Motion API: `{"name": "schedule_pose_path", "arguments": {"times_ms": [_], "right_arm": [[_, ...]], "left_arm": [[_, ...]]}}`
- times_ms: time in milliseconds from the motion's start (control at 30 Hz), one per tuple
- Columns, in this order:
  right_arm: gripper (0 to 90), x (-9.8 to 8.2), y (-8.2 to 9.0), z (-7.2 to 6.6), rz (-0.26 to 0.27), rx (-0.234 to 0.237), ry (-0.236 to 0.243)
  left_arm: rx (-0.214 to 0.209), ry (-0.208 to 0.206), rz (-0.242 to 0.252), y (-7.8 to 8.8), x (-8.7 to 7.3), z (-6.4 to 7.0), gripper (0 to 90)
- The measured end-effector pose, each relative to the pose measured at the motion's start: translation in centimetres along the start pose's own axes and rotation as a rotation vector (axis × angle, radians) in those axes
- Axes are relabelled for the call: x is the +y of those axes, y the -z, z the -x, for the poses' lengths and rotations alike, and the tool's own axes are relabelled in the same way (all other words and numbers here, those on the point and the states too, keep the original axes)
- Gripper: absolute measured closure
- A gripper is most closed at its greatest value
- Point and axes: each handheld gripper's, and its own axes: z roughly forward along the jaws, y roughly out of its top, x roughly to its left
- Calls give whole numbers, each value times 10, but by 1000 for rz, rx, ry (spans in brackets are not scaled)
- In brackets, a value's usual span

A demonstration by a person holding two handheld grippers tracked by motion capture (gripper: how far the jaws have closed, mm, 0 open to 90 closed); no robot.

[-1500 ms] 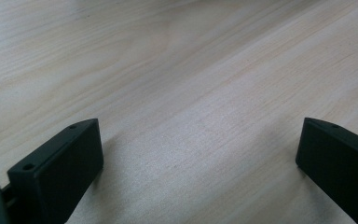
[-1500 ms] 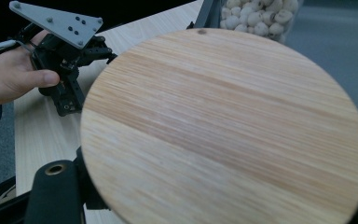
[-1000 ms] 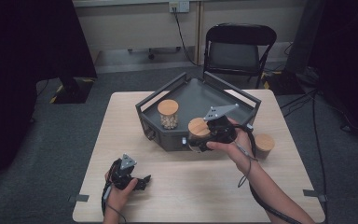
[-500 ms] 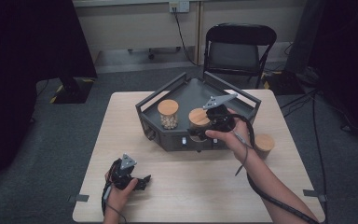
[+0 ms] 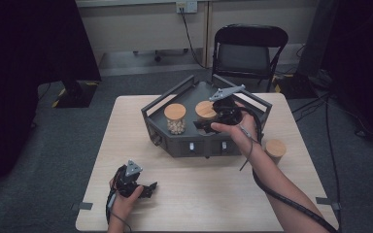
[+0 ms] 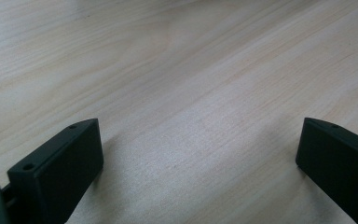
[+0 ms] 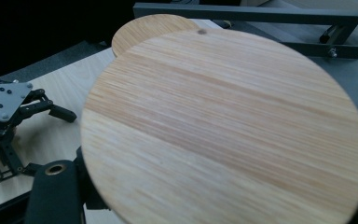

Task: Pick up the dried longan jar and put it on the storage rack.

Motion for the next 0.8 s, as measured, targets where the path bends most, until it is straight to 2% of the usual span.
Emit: {"name": "schedule_pose_path", "arguments": {"times_ms": [367, 800], "right_arm": [[256, 5, -20, 5, -22, -16, -18], [256, 6, -44, 9, -51, -24, -14]], "left_arm": [[0, 1, 1, 0, 0, 0, 2], [0, 1, 0, 0, 0, 0, 2]]}}
